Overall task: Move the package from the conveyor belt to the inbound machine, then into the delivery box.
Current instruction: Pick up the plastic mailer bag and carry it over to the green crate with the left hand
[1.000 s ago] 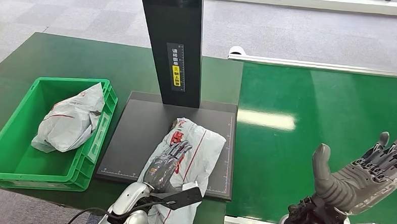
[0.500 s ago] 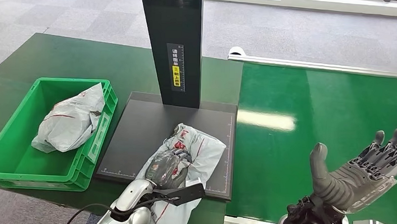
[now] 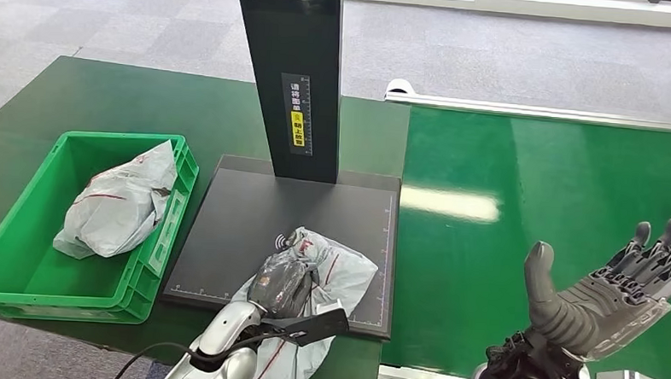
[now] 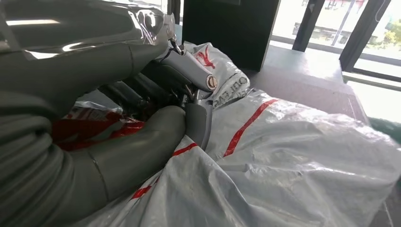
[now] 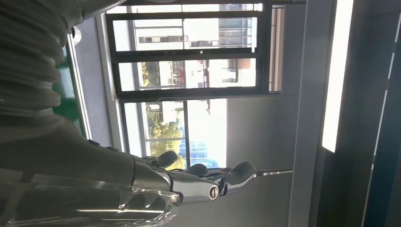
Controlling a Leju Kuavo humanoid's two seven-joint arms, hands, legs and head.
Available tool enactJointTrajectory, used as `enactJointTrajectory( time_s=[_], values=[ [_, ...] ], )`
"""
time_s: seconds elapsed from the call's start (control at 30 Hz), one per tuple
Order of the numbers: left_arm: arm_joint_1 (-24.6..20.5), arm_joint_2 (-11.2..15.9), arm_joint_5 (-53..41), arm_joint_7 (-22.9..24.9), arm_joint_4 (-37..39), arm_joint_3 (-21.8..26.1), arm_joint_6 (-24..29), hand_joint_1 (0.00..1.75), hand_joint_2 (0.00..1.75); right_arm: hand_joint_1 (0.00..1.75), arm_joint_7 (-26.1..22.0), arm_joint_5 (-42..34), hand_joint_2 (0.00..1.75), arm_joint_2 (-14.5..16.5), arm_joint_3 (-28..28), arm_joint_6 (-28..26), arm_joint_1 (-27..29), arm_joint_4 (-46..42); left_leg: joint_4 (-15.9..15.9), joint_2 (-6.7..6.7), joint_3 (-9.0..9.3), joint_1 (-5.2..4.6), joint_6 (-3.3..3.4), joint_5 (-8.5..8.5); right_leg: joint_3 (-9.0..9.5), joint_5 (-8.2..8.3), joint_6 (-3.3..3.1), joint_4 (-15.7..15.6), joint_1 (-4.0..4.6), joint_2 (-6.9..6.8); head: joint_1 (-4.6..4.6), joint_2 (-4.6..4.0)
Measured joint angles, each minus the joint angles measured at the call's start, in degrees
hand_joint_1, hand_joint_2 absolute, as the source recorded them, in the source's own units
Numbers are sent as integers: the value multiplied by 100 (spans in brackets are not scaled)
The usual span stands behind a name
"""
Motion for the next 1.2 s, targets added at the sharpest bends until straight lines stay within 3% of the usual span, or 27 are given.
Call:
enactJointTrajectory(
  time_s=[0.23, 0.47, 0.73, 0.97, 1.2],
  values=[
    [113, -13, 391, -313, -111, 70, 377, 175, 175, 0, -1, -1, 175, 10, -34, -7, 2, 0, 0, 1, -5, 0, 0, 0, -6, 0, 0, 0, 0, 0, 0, 0],
    [499, 21, 1652, -937, -1126, 306, 898, 175, 175, 0, -13, -56, 175, 10, -42, -107, 1, 6, 0, 0, -18, 0, 0, 0, -19, 0, 0, 0, 0, 0, -1, 1],
    [745, 139, 2313, -1148, -1908, 406, 733, 175, 175, 0, -22, -116, 175, 10, -19, -162, -9, 29, 0, -1, -20, 0, 0, 0, -20, 0, 0, 0, 0, 0, 0, 0],
    [826, 214, 2594, -1298, -2079, 419, 721, 175, 175, 0, -22, -145, 175, 10, -19, -205, -9, 31, 0, -1, -20, 0, 0, 0, -20, 0, 0, 0, 0, 0, 0, 1],
    [634, 343, 2378, -1346, -2379, 669, 1503, 175, 175, 0, -33, -129, 175, 10, -18, -197, -6, 31, 0, -2, -19, 1, -1, 3, -22, 0, 0, 1, 2, 0, 0, 0]
  ],
)
